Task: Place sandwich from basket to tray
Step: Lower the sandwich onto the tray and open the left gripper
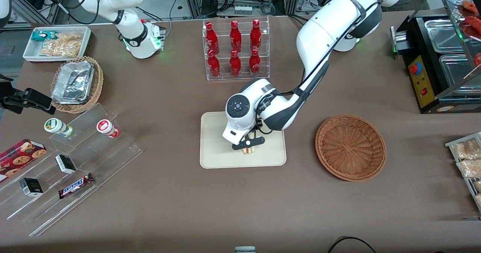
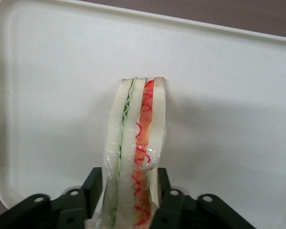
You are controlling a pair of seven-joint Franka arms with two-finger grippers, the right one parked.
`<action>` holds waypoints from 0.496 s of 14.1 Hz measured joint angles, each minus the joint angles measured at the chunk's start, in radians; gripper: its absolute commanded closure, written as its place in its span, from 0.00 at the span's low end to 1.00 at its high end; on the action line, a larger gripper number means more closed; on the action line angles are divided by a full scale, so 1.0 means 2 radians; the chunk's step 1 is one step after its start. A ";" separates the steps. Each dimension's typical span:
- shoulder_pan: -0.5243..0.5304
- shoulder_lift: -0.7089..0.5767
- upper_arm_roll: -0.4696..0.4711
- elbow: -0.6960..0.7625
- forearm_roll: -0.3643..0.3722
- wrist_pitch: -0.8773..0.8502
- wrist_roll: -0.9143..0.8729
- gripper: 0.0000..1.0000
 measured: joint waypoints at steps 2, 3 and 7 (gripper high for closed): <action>0.000 0.000 0.000 0.001 0.000 0.000 0.000 0.01; 0.000 0.000 0.000 0.002 0.000 0.000 0.000 0.00; 0.001 -0.004 0.004 0.015 0.004 0.000 0.000 0.00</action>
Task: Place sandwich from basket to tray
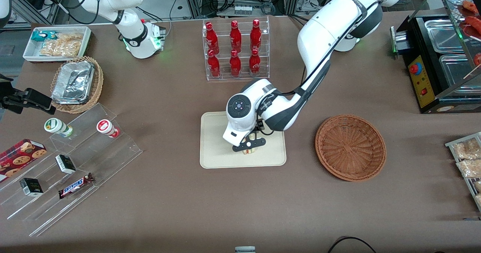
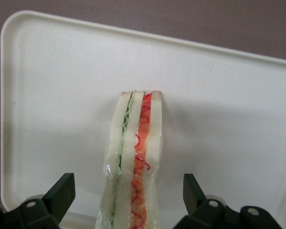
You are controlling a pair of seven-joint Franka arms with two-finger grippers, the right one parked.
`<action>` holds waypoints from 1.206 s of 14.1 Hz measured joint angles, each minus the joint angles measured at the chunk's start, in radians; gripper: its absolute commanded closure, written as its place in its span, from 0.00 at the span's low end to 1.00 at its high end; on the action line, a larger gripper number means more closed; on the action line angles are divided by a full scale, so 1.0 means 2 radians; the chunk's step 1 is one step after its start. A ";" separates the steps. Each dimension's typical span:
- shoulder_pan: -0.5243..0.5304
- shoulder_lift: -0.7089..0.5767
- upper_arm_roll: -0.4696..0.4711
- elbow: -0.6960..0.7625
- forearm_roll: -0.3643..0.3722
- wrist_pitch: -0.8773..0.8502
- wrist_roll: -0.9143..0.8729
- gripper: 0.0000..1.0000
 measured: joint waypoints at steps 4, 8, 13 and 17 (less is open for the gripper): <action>0.012 -0.041 0.004 0.011 0.003 -0.009 0.001 0.00; 0.058 -0.114 0.006 0.012 0.000 -0.078 0.028 0.00; 0.150 -0.215 0.007 -0.030 -0.042 -0.157 0.108 0.00; 0.261 -0.272 0.010 -0.050 -0.077 -0.248 0.283 0.00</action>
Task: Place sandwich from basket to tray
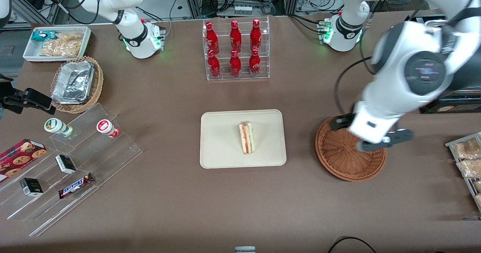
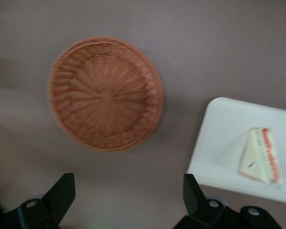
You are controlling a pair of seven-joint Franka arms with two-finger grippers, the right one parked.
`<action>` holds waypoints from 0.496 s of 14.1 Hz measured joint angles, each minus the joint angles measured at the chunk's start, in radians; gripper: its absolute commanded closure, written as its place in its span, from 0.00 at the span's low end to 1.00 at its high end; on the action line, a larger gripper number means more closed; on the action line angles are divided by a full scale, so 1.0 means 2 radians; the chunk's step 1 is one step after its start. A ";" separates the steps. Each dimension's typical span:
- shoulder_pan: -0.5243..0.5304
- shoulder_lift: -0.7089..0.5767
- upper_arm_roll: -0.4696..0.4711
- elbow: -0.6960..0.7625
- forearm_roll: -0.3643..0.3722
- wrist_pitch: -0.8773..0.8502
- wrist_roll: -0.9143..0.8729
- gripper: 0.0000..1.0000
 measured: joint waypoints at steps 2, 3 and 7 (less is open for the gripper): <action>0.040 -0.012 0.000 -0.003 -0.005 -0.024 0.061 0.00; 0.054 -0.018 0.000 -0.003 -0.008 -0.034 0.079 0.00; 0.072 -0.055 0.000 -0.003 -0.008 -0.079 0.092 0.00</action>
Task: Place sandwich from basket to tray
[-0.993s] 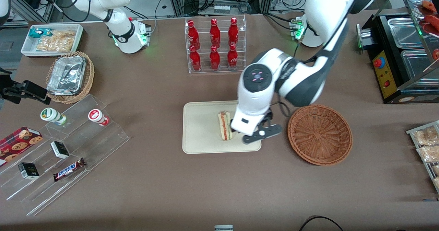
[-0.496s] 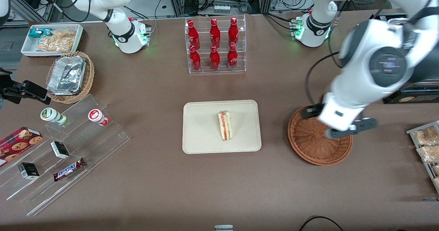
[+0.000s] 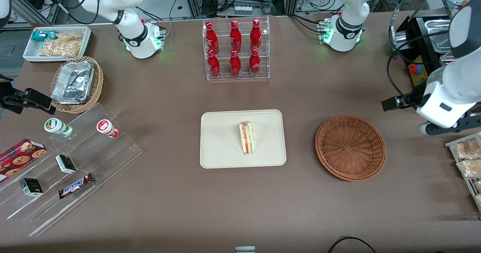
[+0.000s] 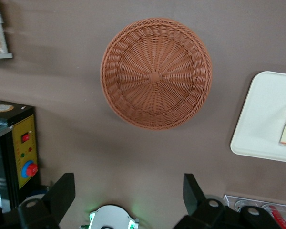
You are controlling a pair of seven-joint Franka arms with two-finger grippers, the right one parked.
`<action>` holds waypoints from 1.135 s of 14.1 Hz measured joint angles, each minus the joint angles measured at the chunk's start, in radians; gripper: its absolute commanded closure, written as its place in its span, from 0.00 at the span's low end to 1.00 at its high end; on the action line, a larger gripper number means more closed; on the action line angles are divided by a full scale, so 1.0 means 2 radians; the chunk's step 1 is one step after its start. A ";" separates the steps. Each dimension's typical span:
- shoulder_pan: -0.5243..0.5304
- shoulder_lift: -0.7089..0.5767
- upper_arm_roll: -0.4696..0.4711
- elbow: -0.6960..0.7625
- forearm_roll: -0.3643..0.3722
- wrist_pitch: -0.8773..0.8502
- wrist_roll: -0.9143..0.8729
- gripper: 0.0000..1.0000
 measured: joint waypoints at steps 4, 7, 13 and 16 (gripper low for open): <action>0.002 -0.020 0.000 -0.003 0.000 -0.013 0.000 0.00; 0.002 -0.028 0.000 -0.006 0.000 -0.021 0.008 0.00; -0.003 -0.084 0.030 -0.067 -0.016 -0.016 0.065 0.00; -0.044 -0.096 0.053 -0.089 -0.017 0.000 0.065 0.00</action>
